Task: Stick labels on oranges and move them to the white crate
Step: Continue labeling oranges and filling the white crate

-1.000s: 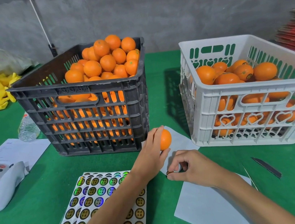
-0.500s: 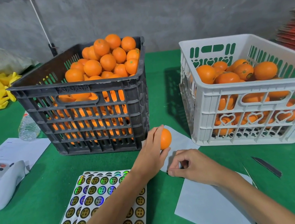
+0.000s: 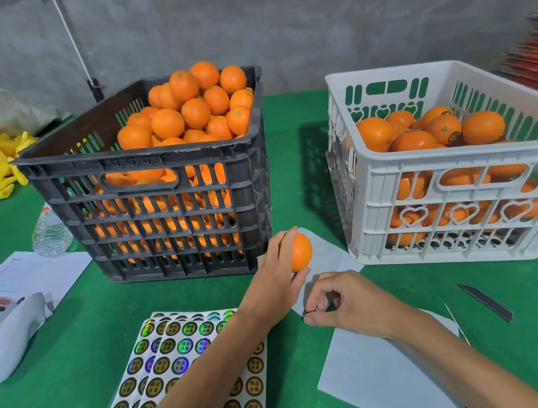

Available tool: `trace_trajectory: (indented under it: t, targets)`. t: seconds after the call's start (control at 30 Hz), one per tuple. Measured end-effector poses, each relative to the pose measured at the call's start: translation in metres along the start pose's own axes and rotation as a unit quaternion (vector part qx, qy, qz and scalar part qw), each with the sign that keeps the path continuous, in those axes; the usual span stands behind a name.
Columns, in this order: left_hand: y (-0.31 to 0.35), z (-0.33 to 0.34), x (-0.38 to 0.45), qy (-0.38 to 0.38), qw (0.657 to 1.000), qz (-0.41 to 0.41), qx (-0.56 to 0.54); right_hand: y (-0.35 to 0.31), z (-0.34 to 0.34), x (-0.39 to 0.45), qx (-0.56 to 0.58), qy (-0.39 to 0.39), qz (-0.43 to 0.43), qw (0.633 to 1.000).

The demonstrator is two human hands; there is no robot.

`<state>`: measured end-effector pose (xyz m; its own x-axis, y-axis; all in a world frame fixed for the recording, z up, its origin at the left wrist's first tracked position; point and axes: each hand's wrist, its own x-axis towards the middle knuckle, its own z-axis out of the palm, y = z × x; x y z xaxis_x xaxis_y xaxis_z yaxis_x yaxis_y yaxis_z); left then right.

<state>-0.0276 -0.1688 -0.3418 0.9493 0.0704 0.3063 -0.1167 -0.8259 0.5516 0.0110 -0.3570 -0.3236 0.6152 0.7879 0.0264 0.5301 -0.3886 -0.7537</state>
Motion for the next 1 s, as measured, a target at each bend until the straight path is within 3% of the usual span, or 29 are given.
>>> trace_trajectory:
  t: [0.33,0.83,1.0]
  targets:
    - [0.0013,-0.0010,-0.0007,-0.002,1.000,-0.001,-0.002,0.0000,-0.0030,0.0003,0.050,-0.021,0.003,0.999]
    - [0.0018,-0.0017,-0.0008,0.001,1.000,0.003,-0.002,0.0021,0.0005,0.0005,-0.037,0.014,-0.046,0.998]
    - [0.0015,-0.0019,-0.0007,0.000,1.000,0.004,0.000,0.0011,0.0004,-0.0005,0.002,0.006,-0.006,1.000]
